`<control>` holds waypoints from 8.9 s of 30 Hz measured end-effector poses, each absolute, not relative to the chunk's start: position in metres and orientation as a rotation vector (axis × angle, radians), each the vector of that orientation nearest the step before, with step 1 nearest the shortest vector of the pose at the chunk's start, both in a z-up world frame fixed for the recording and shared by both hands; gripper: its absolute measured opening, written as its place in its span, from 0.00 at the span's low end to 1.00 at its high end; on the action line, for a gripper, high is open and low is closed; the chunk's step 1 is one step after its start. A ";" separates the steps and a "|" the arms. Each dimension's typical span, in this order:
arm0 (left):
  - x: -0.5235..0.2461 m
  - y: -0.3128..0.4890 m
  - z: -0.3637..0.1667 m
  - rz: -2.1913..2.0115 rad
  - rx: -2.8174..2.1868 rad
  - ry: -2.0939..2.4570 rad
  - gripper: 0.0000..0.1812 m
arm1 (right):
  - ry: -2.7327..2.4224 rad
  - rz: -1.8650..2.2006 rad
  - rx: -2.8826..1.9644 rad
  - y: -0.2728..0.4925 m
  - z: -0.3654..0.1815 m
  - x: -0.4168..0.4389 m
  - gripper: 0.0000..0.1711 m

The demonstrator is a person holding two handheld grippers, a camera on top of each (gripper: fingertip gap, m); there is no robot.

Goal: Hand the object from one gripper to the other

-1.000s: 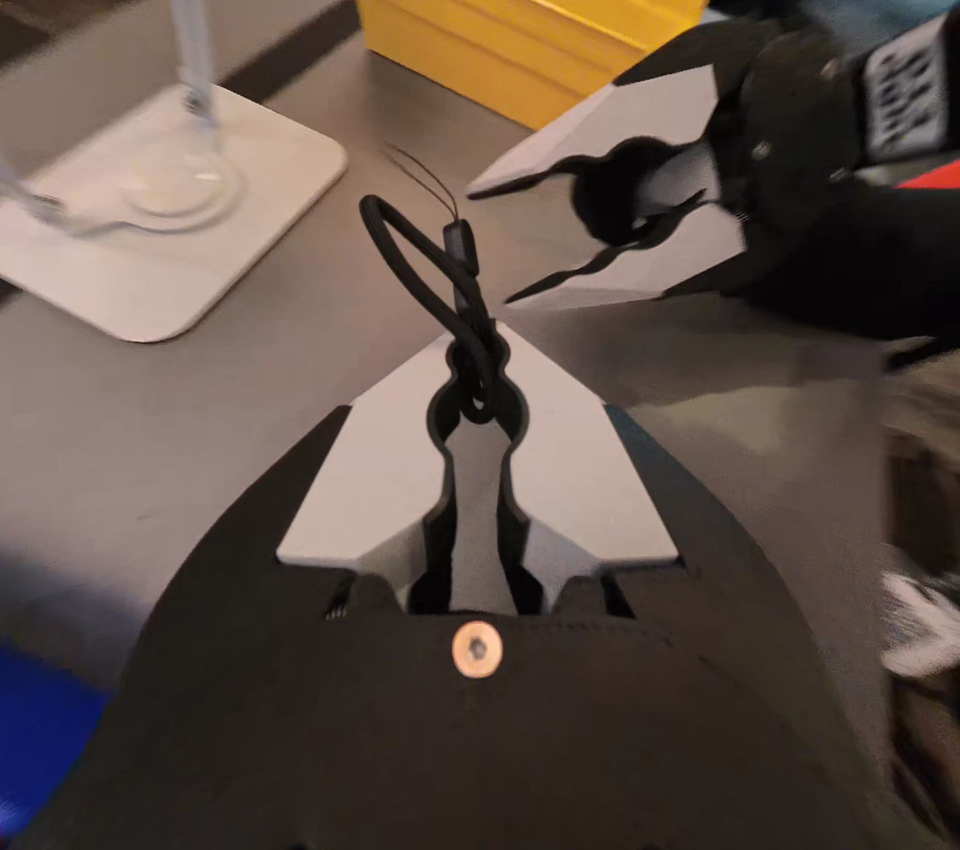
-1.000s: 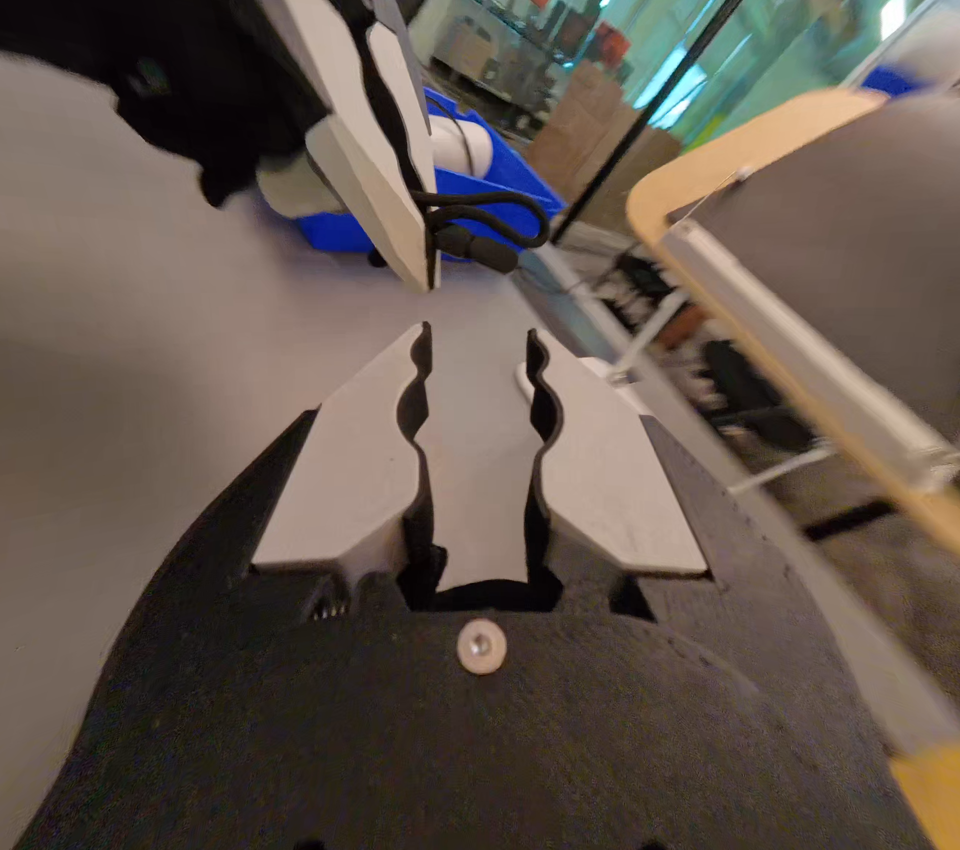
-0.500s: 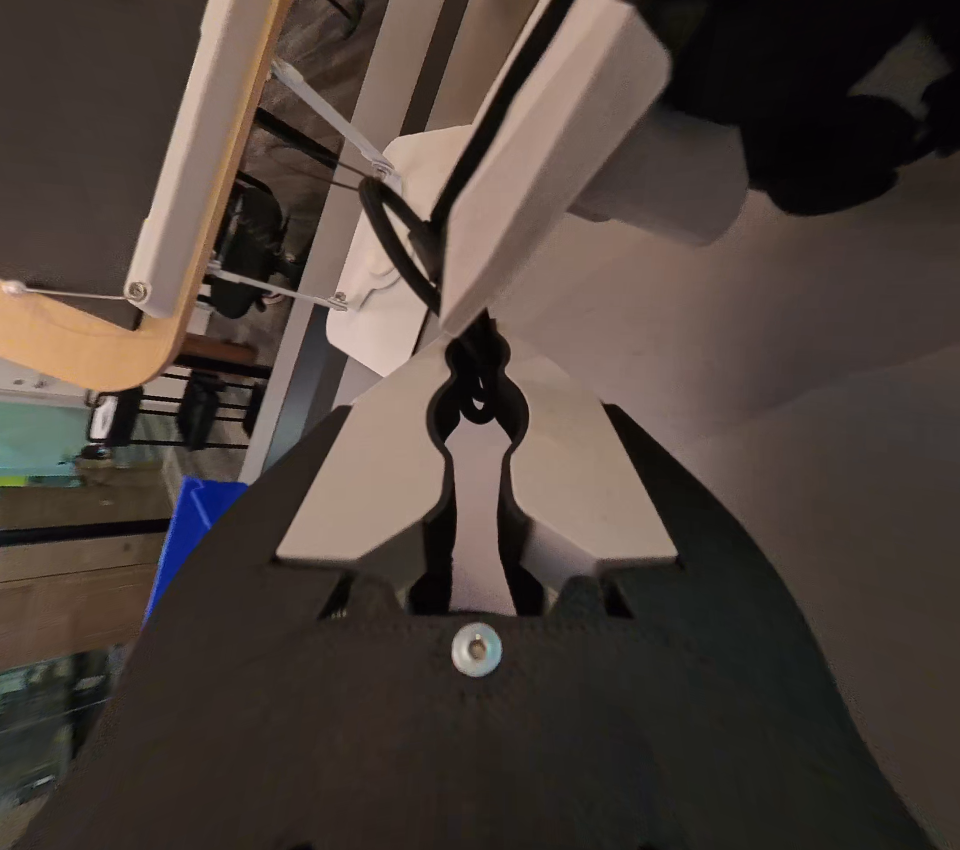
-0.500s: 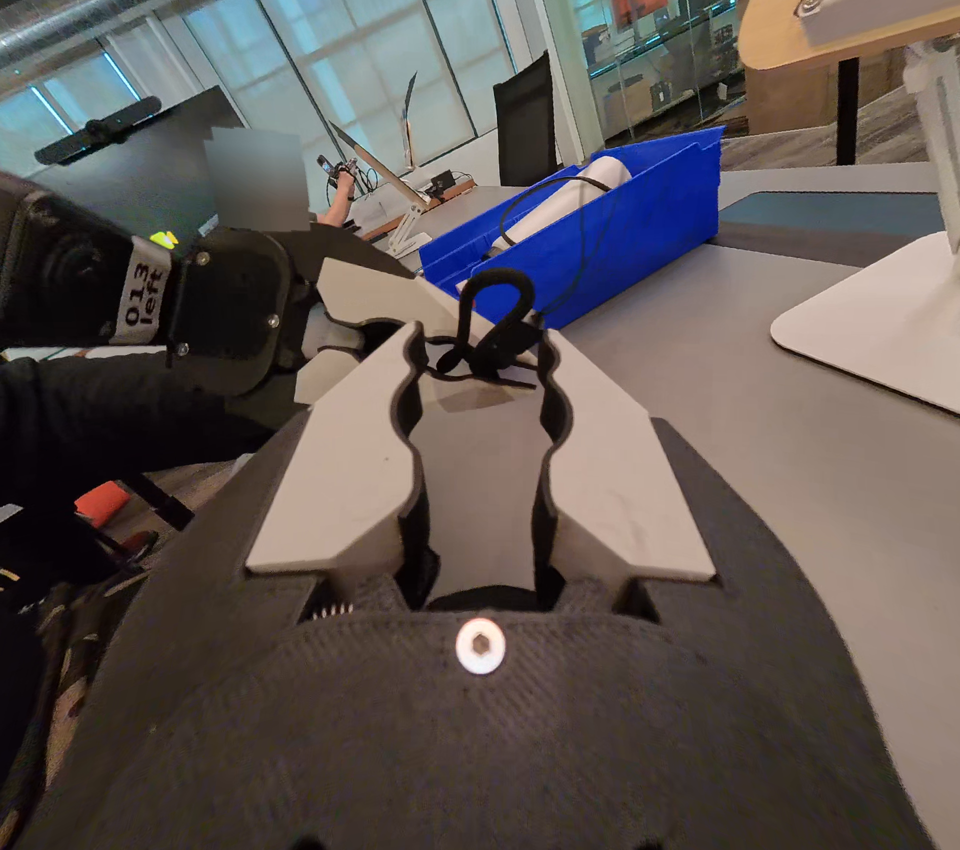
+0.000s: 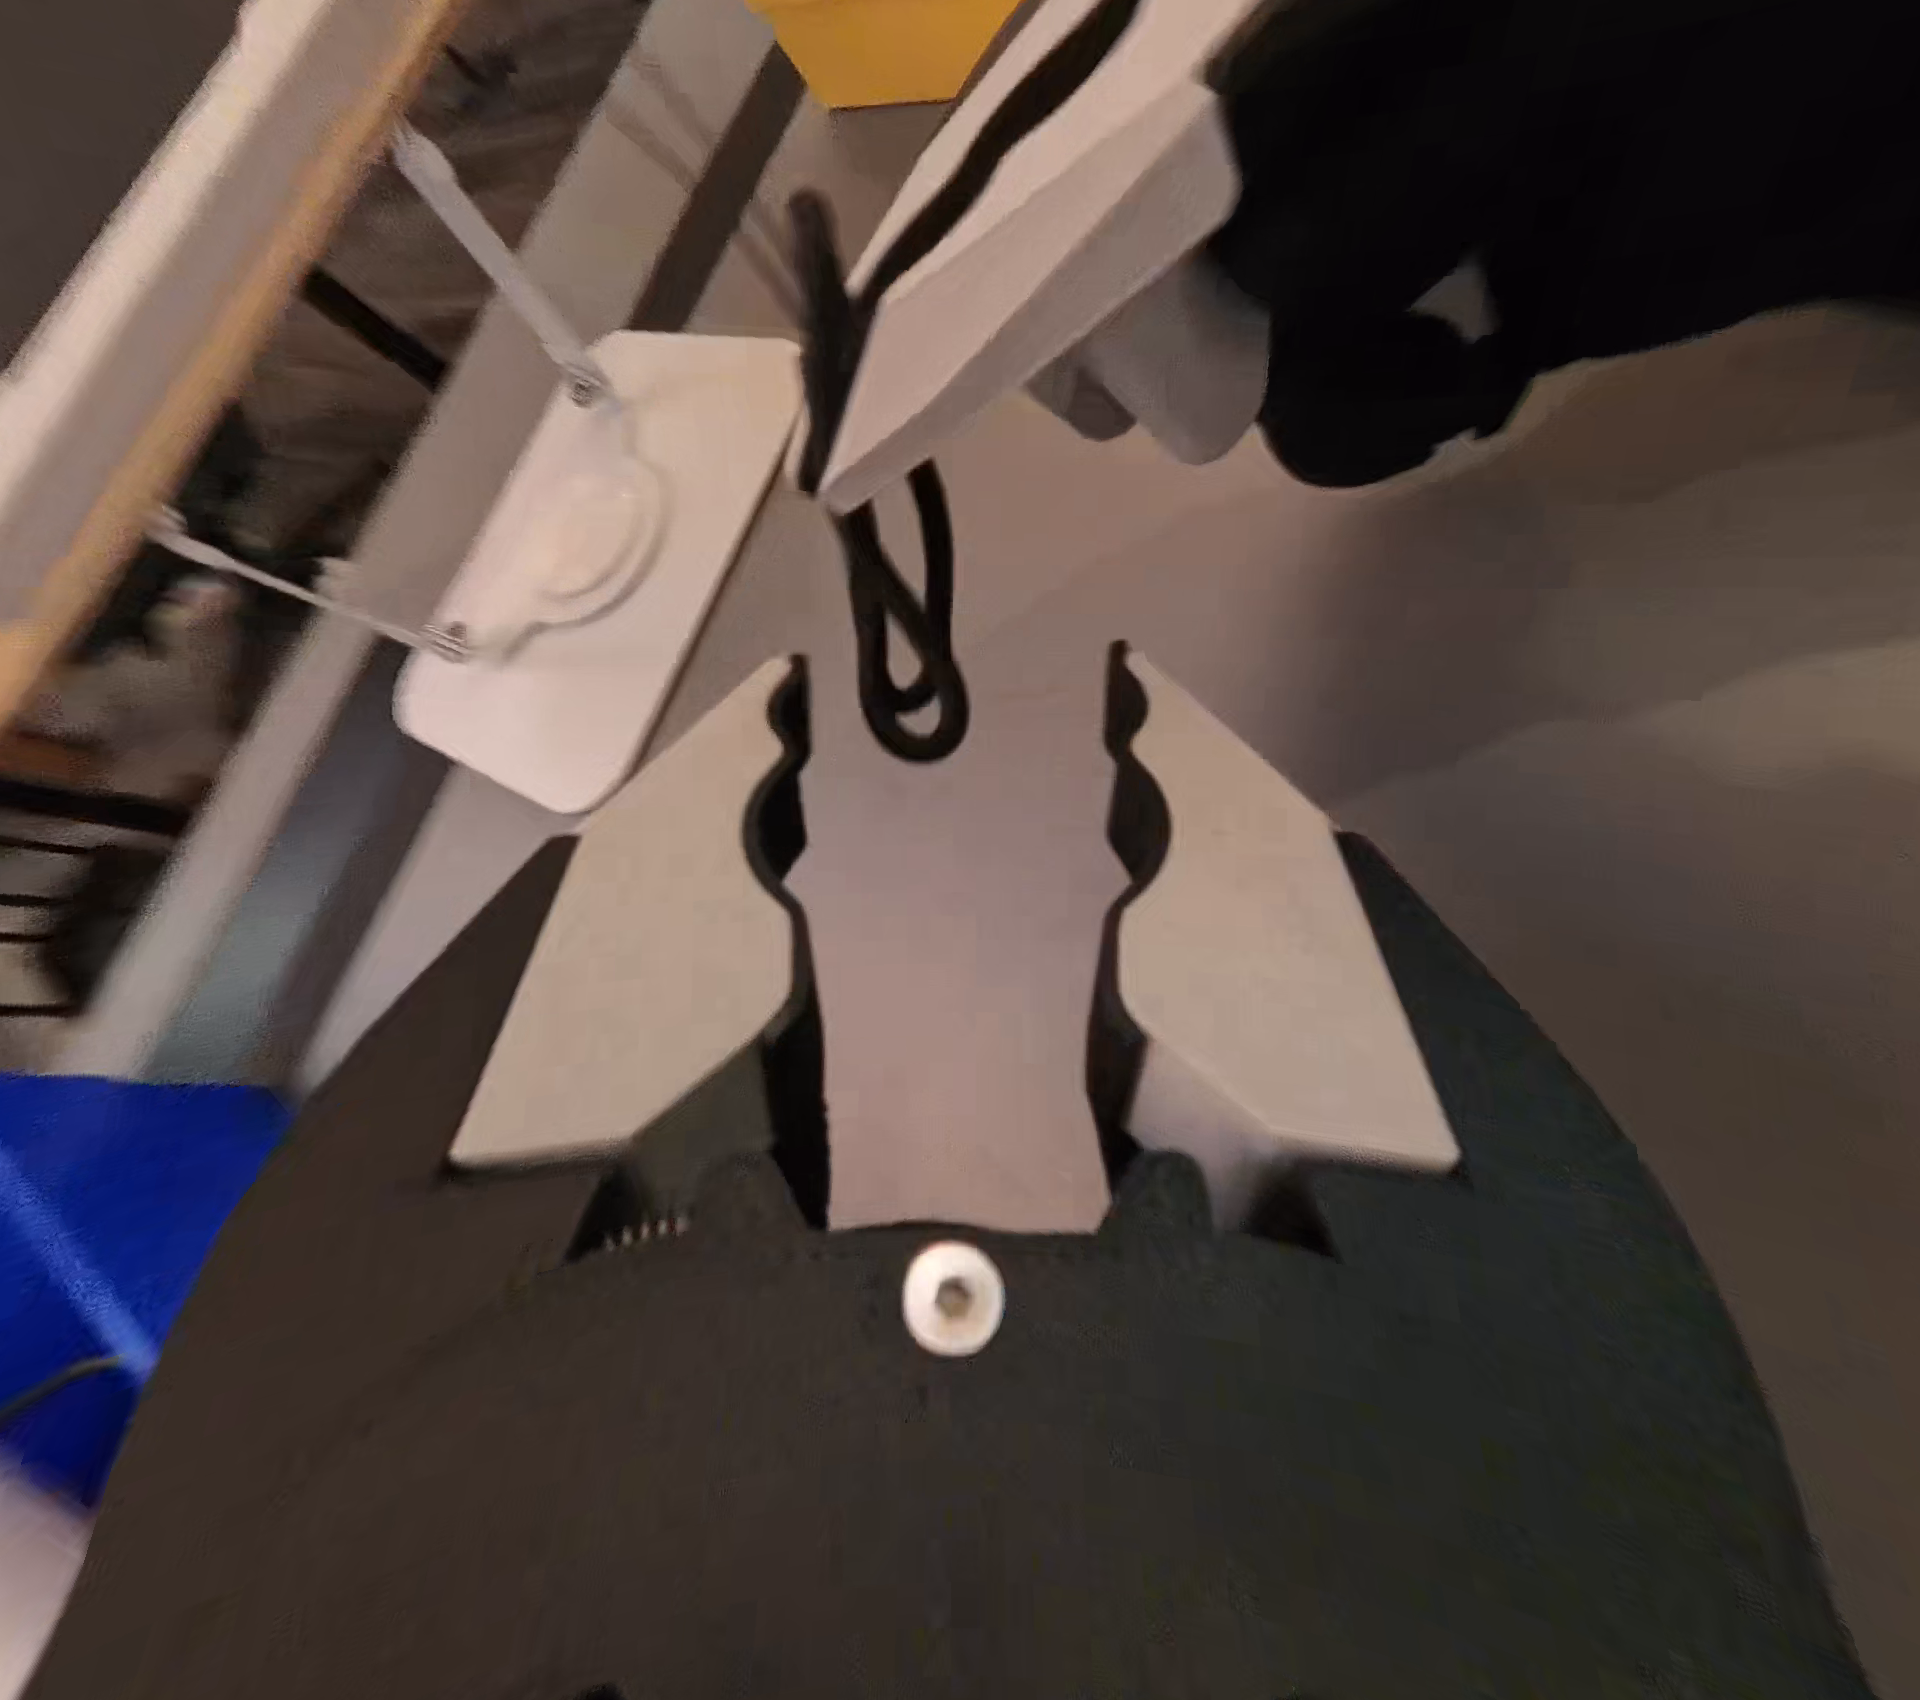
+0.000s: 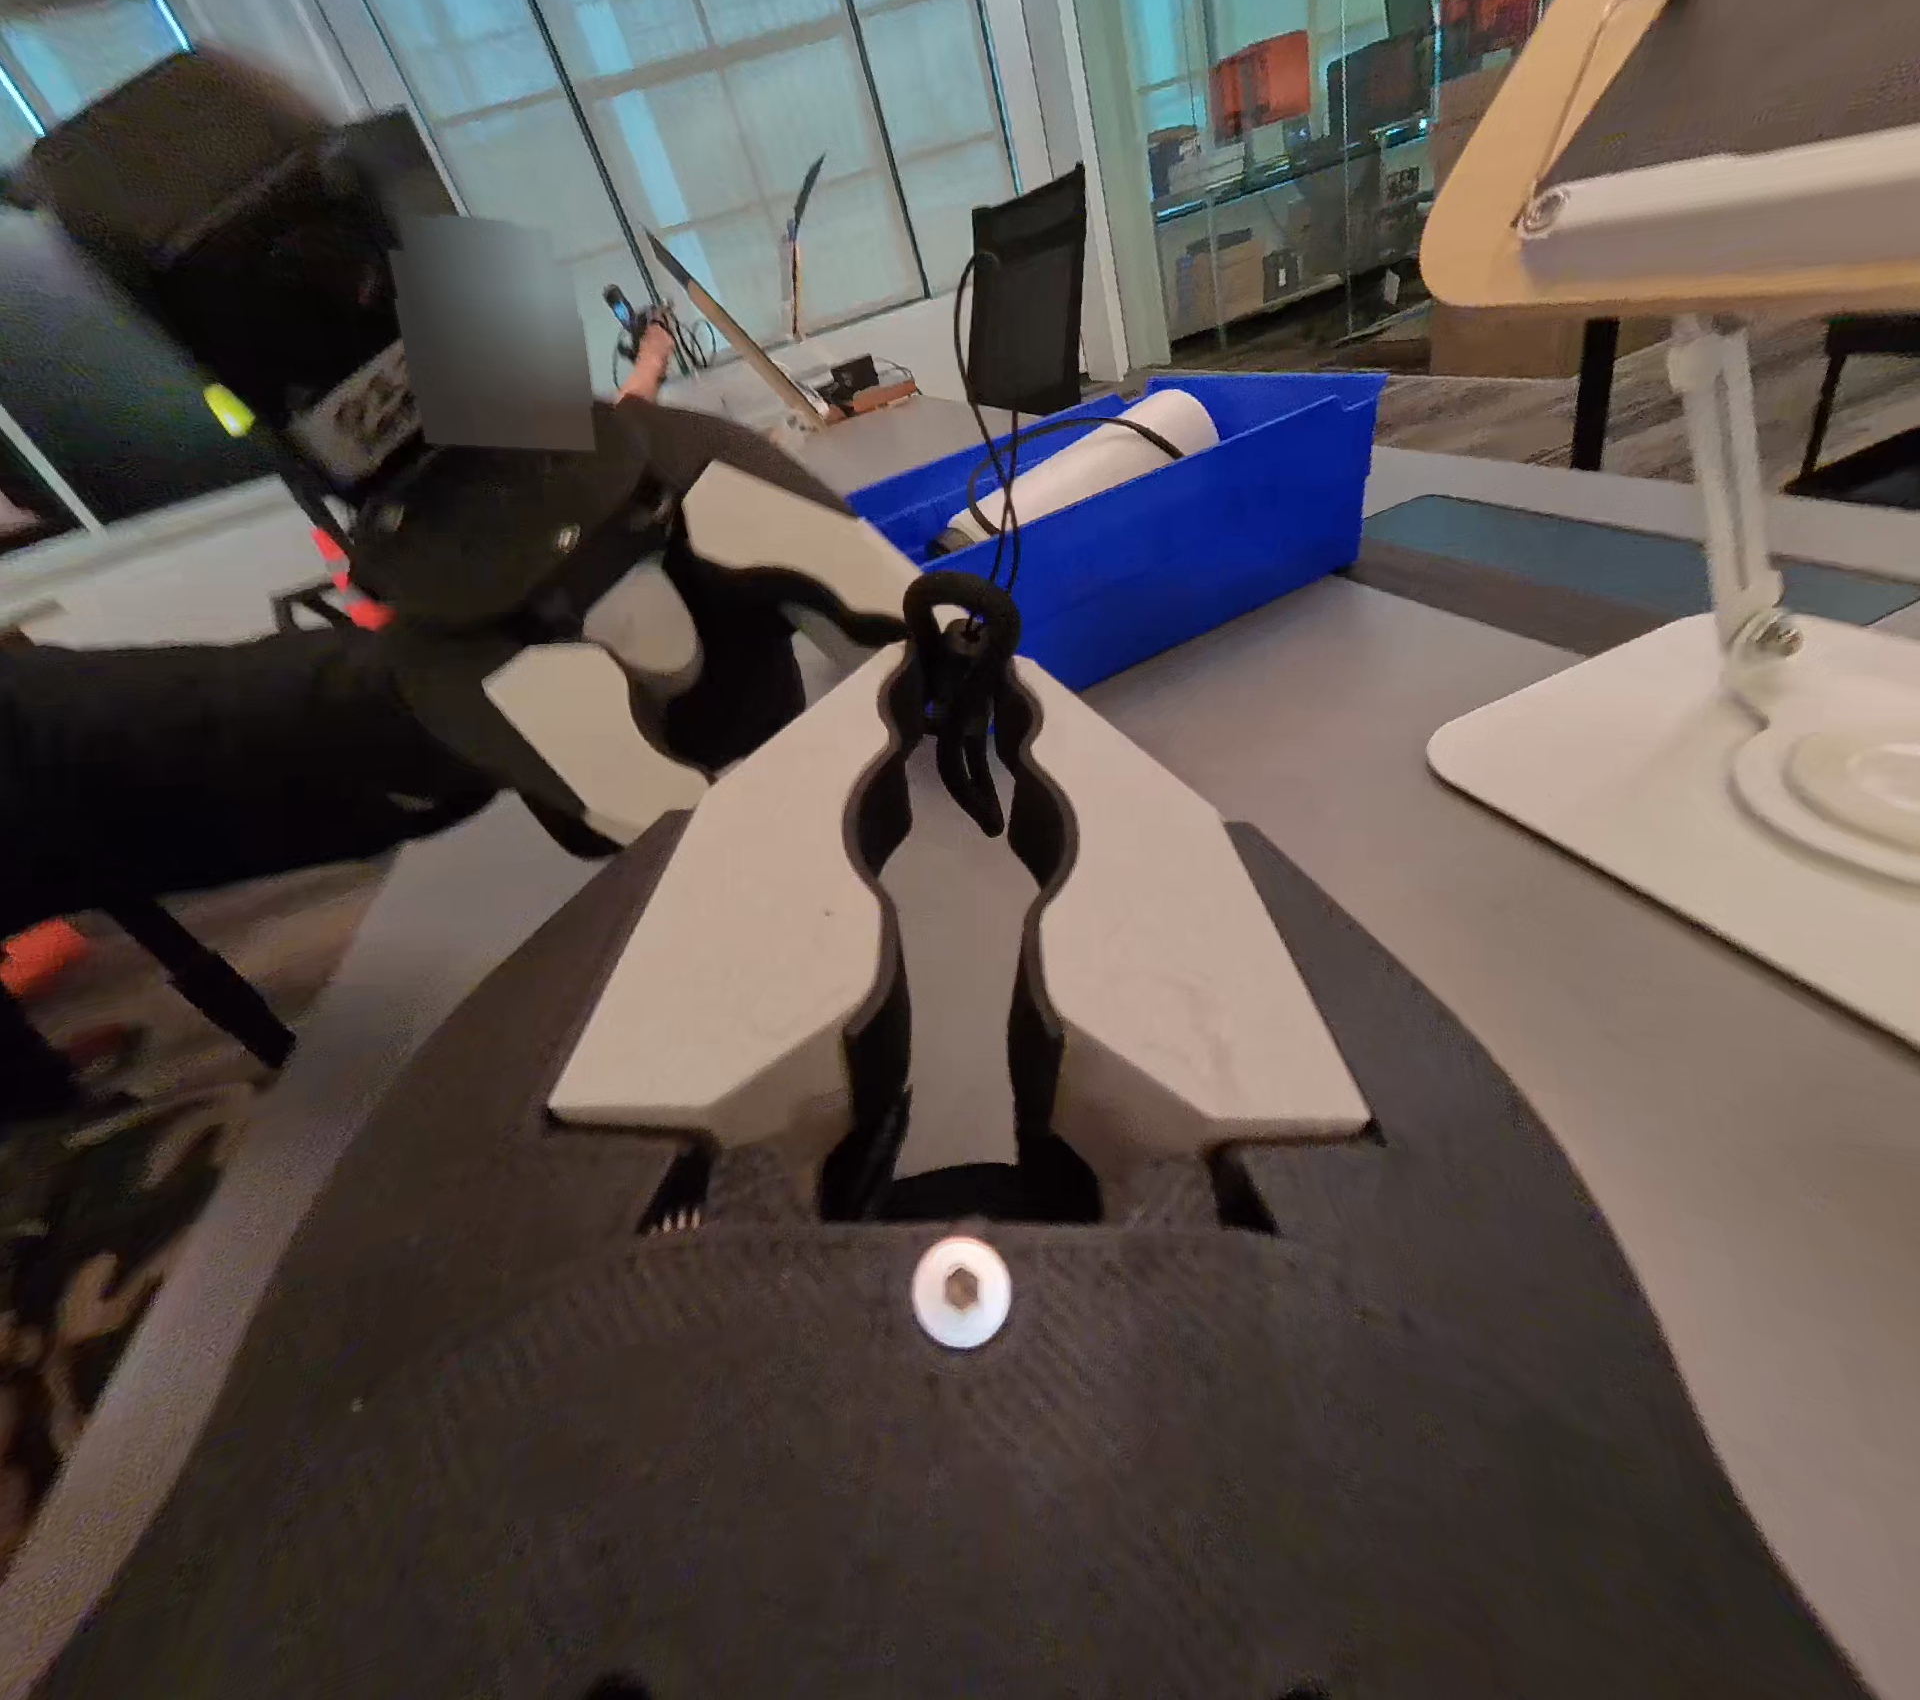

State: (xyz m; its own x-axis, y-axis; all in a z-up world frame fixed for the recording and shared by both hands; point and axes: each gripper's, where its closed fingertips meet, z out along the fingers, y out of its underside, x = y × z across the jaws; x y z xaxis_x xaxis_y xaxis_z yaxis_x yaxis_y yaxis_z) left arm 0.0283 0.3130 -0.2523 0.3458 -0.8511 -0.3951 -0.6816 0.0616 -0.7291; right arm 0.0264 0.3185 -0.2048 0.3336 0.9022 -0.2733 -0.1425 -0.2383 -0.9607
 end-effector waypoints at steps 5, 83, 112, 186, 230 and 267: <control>0.026 0.298 -0.228 -0.818 -1.787 1.238 0.39 | -0.928 1.118 -1.334 0.298 -0.192 0.024 0.06; 0.037 0.295 -0.199 -1.581 -1.895 0.706 0.39 | -1.176 -0.220 -1.058 0.318 -0.201 0.027 0.05; 0.043 0.315 -0.232 -0.654 -1.977 0.880 0.17 | -1.249 -0.477 -1.128 0.331 -0.222 0.025 0.05; 0.033 0.307 -0.194 -0.058 -1.312 1.066 0.26 | -0.543 1.439 -1.340 0.322 -0.173 0.049 0.04; 0.025 0.341 -0.268 -0.215 -1.523 0.952 0.09 | -0.511 0.106 -1.625 0.383 -0.154 0.250 0.28; -0.211 0.381 -0.285 0.047 -2.152 0.889 0.11 | -0.876 0.343 -1.602 0.373 -0.278 0.087 0.26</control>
State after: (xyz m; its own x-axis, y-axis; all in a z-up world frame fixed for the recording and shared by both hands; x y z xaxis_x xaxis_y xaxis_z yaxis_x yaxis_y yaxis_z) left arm -0.2112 0.3810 -0.2852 0.7533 -0.5805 -0.3090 -0.6100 -0.4414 -0.6580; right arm 0.0867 0.3731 -0.2777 0.6712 0.6988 0.2475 0.3443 0.0018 -0.9389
